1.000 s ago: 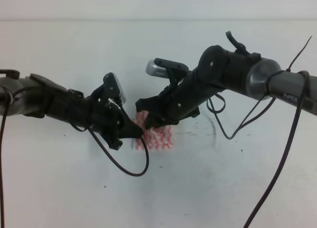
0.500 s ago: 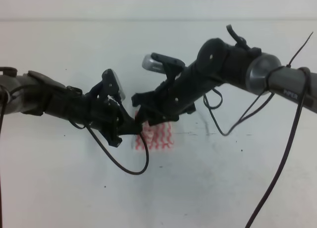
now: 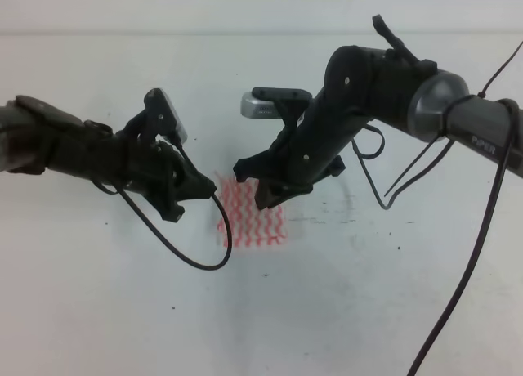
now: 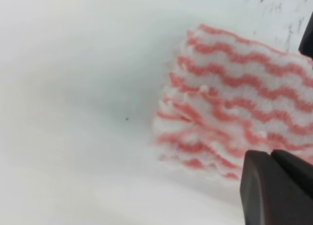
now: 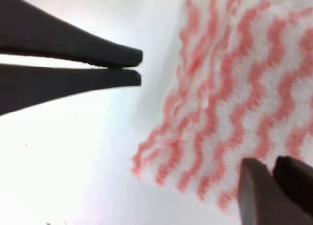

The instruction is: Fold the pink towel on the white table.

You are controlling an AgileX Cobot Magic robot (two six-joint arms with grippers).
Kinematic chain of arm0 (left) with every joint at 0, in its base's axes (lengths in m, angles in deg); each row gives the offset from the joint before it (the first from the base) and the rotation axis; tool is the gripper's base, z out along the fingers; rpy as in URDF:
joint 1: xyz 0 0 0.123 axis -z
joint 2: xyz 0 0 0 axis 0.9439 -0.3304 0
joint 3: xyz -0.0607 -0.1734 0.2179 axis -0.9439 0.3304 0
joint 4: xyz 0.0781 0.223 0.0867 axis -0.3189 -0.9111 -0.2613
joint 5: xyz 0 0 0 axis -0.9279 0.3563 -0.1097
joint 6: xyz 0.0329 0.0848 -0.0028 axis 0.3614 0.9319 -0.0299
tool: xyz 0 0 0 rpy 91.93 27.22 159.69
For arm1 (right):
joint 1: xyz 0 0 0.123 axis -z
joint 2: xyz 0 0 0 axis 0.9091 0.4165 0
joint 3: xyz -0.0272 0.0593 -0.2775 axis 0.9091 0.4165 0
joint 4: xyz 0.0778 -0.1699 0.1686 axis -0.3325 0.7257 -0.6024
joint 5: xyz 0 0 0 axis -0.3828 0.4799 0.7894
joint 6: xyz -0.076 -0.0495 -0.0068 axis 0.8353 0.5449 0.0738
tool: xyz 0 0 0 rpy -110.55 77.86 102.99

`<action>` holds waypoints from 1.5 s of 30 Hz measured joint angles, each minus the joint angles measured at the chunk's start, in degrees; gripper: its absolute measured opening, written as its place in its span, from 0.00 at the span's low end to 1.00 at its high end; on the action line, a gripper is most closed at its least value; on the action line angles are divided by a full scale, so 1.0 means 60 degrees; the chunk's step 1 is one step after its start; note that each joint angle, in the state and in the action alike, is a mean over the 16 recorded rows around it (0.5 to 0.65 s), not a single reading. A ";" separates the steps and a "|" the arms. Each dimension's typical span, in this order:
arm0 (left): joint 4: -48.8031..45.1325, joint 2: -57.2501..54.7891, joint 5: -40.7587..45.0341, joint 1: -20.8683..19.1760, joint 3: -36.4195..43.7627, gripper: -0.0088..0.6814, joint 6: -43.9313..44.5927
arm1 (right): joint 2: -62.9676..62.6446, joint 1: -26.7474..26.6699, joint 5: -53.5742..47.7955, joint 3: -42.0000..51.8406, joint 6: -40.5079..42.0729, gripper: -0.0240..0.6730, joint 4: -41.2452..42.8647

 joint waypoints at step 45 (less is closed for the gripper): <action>-0.1710 0.0062 0.0105 0.1063 -0.0011 0.01 -0.1815 | 0.0197 0.0008 -0.0918 0.0038 -0.0539 0.03 0.1370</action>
